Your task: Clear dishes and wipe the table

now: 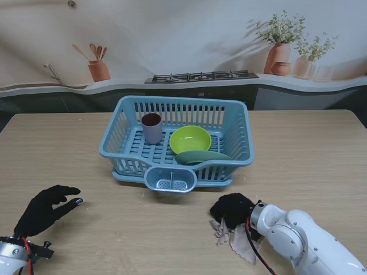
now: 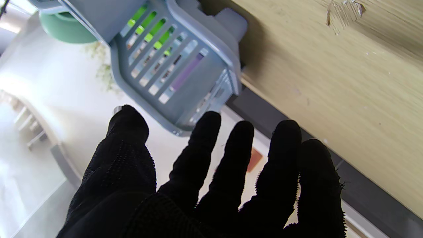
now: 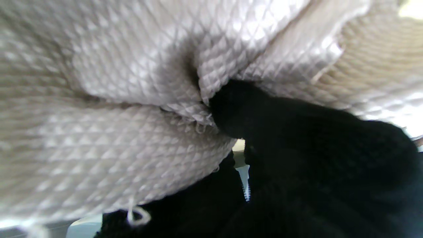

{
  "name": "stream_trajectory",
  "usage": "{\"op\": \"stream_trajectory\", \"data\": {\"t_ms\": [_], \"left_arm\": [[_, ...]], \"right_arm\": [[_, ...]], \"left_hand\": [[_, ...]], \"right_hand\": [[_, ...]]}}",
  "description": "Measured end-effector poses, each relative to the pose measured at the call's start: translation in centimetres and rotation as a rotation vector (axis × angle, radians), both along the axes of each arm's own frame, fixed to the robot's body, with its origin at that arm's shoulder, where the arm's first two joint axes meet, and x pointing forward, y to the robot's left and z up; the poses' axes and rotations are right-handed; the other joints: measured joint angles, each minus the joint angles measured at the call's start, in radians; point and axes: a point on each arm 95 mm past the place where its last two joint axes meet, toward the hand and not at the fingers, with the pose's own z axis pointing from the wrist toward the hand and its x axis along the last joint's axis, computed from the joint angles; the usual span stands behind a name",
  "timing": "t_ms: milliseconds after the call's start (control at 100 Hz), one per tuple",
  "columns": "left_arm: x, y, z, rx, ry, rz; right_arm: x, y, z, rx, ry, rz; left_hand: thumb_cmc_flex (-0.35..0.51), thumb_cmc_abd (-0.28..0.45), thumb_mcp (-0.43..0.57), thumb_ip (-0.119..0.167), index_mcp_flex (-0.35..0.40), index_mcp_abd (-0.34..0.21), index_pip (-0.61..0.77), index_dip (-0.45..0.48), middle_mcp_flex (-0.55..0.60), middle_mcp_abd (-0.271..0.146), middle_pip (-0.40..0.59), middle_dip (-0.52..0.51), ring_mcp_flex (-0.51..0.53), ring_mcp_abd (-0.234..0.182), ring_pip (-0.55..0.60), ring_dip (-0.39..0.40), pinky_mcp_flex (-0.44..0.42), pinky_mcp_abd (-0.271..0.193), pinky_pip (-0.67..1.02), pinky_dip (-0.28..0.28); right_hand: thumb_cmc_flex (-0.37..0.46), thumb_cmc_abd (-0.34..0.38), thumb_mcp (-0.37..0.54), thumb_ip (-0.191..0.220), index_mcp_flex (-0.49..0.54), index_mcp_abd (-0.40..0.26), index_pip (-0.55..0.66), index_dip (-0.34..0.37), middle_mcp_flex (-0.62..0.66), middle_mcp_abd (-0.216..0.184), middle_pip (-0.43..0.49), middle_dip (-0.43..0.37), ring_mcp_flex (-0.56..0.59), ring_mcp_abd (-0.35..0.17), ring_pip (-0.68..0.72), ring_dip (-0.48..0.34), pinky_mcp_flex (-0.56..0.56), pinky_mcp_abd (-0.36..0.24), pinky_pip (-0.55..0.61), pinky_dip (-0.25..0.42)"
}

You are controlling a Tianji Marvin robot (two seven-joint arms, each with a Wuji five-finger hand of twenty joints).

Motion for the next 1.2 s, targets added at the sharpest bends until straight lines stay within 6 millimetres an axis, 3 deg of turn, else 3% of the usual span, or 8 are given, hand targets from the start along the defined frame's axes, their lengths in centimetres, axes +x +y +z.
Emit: {"op": "stream_trajectory", "data": {"t_ms": [380,620,820,1200], "left_arm": [[-0.1,0.0,0.1,0.000,-0.005,0.004],[-0.1,0.0,0.1,0.001,-0.004,0.002],[-0.1,0.0,0.1,0.000,-0.005,-0.001],[-0.2,0.0,0.1,0.000,-0.008,0.001]], "right_arm": [[-0.4,-5.8,0.3,-0.112,-0.084,-0.071],[-0.4,-7.3,0.3,-0.135,-0.102,-0.089],[-0.1,-6.4,0.1,-0.105,-0.075,-0.093],[0.9,0.3,0.0,-0.012,0.013,-0.017]], "left_hand": [[0.000,0.000,0.000,0.000,0.000,0.000,0.000,0.000,0.000,0.000,0.000,0.000,0.000,0.000,0.000,0.000,0.000,0.000,0.000,0.000],[0.000,0.000,0.000,0.000,0.000,0.000,0.000,0.000,0.000,0.000,0.000,0.000,0.000,0.000,0.000,0.000,0.000,0.000,0.000,0.000],[0.000,0.000,0.000,0.000,0.000,0.000,0.000,0.000,0.000,0.000,0.000,0.000,0.000,0.000,0.000,0.000,0.000,0.000,0.000,0.000],[0.000,0.001,-0.001,0.000,0.000,0.000,0.000,0.000,0.000,0.000,0.000,0.000,0.000,0.000,0.000,0.000,0.000,0.000,0.000,0.000]], "right_hand": [[0.001,0.000,0.000,0.000,-0.001,-0.011,0.045,0.005,-0.001,-0.003,-0.028,-0.016,0.000,-0.001,0.000,0.000,0.000,-0.001,0.000,0.000],[0.002,0.000,0.001,0.000,-0.001,-0.014,0.050,0.013,-0.001,-0.004,-0.034,-0.026,0.000,-0.001,0.000,0.000,0.000,-0.001,0.000,0.000],[0.002,-0.002,0.023,0.003,0.004,0.000,0.053,0.019,0.004,0.008,-0.016,-0.011,0.001,0.002,0.000,0.000,0.000,0.004,0.000,0.000],[0.001,-0.002,0.023,0.003,0.002,0.004,0.015,0.012,0.003,0.014,0.012,0.002,0.001,0.006,0.002,0.002,0.000,0.011,0.002,0.000]]}}
